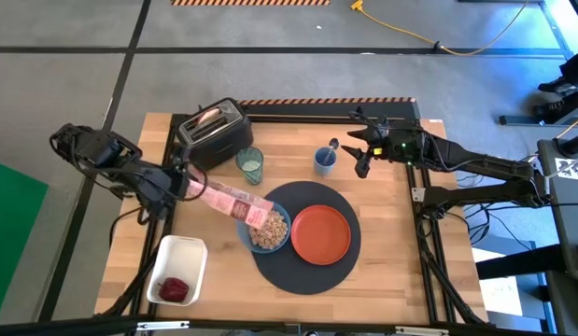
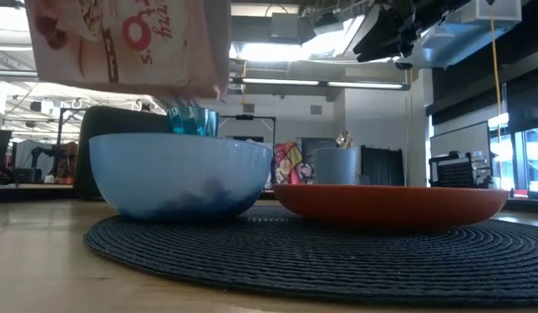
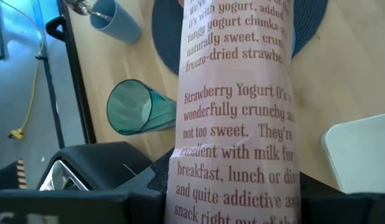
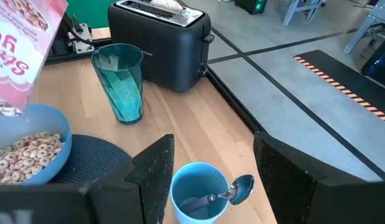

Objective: Arrange a breakfast setting
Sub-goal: Pour cereals from the pink cereal box into the blue bowl

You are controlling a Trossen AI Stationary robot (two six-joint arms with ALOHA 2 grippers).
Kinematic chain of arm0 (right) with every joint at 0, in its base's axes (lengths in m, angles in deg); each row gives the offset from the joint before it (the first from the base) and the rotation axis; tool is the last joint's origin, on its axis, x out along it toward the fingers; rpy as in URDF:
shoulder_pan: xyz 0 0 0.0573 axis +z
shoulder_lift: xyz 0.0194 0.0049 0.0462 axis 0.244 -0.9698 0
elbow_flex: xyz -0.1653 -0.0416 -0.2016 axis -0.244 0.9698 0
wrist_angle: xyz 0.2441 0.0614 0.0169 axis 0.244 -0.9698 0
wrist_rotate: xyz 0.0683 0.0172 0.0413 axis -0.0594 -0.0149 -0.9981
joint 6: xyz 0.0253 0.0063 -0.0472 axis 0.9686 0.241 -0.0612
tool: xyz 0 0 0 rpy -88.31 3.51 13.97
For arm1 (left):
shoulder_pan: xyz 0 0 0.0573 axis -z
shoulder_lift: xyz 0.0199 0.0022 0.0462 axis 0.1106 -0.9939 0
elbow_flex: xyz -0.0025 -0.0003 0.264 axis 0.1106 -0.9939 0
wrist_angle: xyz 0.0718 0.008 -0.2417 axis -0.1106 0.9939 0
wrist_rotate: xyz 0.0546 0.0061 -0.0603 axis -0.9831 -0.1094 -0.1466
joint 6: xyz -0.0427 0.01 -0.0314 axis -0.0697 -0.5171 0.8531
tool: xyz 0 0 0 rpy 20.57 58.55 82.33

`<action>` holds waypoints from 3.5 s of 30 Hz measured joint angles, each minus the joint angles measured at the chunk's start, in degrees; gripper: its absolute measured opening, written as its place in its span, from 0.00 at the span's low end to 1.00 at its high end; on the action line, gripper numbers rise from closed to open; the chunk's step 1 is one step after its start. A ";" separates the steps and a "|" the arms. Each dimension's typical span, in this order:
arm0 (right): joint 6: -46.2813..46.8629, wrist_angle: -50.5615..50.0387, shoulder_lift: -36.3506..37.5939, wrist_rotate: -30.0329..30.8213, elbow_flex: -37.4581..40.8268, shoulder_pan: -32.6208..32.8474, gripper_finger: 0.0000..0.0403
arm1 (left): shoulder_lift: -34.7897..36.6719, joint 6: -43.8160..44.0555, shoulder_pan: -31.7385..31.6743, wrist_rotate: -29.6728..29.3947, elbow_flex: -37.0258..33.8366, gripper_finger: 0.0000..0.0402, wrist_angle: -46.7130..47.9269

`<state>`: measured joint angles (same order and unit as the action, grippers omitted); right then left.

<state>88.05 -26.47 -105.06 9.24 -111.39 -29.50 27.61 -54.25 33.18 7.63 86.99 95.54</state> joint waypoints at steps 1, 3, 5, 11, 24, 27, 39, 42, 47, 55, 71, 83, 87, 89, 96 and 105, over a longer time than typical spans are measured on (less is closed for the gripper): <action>0.00 -0.02 0.00 0.02 0.00 0.00 0.52 | 0.60 0.63 0.00 -0.03 0.00 0.35 0.04; 0.00 -0.01 0.00 0.00 0.00 0.00 0.52 | 1.91 1.76 -0.02 -0.02 0.00 0.35 0.02; 0.00 -0.02 0.00 0.00 0.00 0.00 0.52 | 3.15 3.34 -0.02 -0.03 0.00 0.35 0.02; 0.00 -0.04 0.00 0.01 0.00 0.00 0.52 | 6.18 11.90 -0.02 -3.38 0.00 0.35 -0.18; 1.51 0.46 0.00 -4.00 0.00 0.00 0.52 | 7.62 14.22 -0.02 -9.96 -0.04 0.34 -12.06; 1.50 0.49 0.00 -7.13 0.00 0.02 0.52 | 7.52 13.58 0.02 -12.66 -0.06 0.32 -15.66; 1.33 1.38 0.00 -11.55 0.00 0.03 0.52 | 13.69 6.74 -0.02 -26.70 -13.62 0.29 -41.00; 1.31 3.85 0.00 -11.70 0.00 0.02 0.52 | 16.33 2.65 -0.16 -27.93 -19.59 0.29 -50.30; -0.26 10.24 0.02 -13.53 1.53 0.02 0.52 | 21.01 -4.05 -1.93 -28.02 -32.49 0.29 -70.86; 0.40 40.54 -0.02 -27.29 15.39 -0.02 0.52 | 24.64 -13.07 -8.31 -9.84 -58.35 0.29 -122.64; 2.95 54.40 -4.56 -32.52 14.45 -0.02 0.52 | 11.84 -6.30 -22.79 7.24 -71.88 0.28 -152.56; -3.04 39.48 -11.43 -34.64 -0.91 -0.01 0.87 | 3.12 -3.89 -26.30 13.32 -68.39 0.28 -152.98; -3.02 39.65 -11.41 -30.63 -2.52 0.00 0.96 | 2.08 -3.88 -27.00 13.32 -68.39 0.28 -152.78; -2.80 39.63 -11.43 -30.47 -3.32 -0.02 0.97 | 1.09 -3.90 -27.04 13.30 -68.39 0.28 -152.78; -1.22 39.38 -14.68 -31.81 -6.00 0.03 0.83 | -2.78 -3.88 -28.51 13.26 -68.39 0.29 -154.77; -1.29 40.15 -15.50 -34.56 -6.51 0.02 0.54 | -6.09 -3.94 -30.04 13.50 -68.39 0.29 -155.26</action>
<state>86.76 13.68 -120.56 -25.33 -117.91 -29.48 21.51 -58.19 3.14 21.13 18.60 -59.72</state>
